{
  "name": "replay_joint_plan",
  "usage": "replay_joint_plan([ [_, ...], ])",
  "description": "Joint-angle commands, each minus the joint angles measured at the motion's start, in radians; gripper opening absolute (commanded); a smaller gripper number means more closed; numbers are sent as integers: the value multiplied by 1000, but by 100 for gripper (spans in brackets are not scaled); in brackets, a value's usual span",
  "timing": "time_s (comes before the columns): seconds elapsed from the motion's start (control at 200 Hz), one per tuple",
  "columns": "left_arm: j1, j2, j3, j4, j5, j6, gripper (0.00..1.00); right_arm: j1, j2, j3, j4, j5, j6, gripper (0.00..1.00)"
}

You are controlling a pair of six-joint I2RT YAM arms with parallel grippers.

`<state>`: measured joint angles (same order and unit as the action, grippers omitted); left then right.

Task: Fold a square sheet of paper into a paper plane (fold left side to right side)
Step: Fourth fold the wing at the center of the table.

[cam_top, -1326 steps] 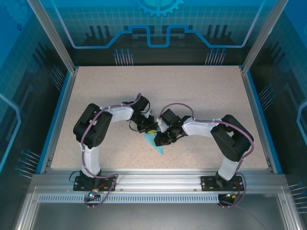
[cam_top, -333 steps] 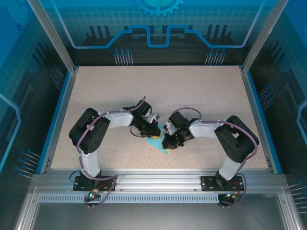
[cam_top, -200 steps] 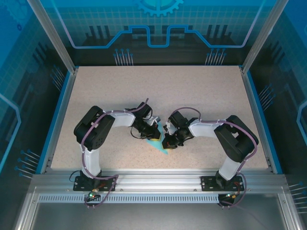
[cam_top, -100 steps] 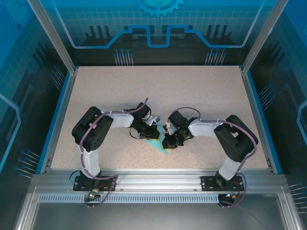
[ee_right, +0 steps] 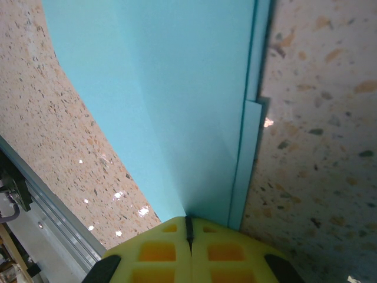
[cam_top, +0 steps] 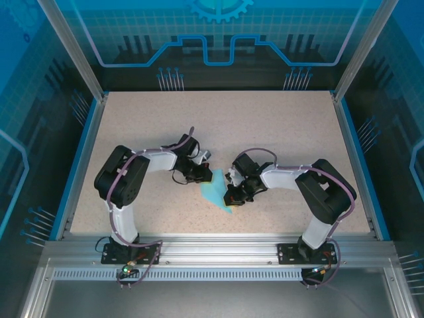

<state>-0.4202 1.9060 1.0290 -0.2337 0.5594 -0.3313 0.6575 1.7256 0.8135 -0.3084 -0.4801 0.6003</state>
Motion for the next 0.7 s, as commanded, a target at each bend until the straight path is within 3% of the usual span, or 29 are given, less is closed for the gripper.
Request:
replay_joint_plan([
  [0.0, 37, 27, 40, -22, -71, 50, 0, -10, 53, -60, -143, 135, -13, 0],
  [0.695, 126, -4, 60, -22, -83, 76, 3, -6, 45, -59, -97, 108, -4, 0],
])
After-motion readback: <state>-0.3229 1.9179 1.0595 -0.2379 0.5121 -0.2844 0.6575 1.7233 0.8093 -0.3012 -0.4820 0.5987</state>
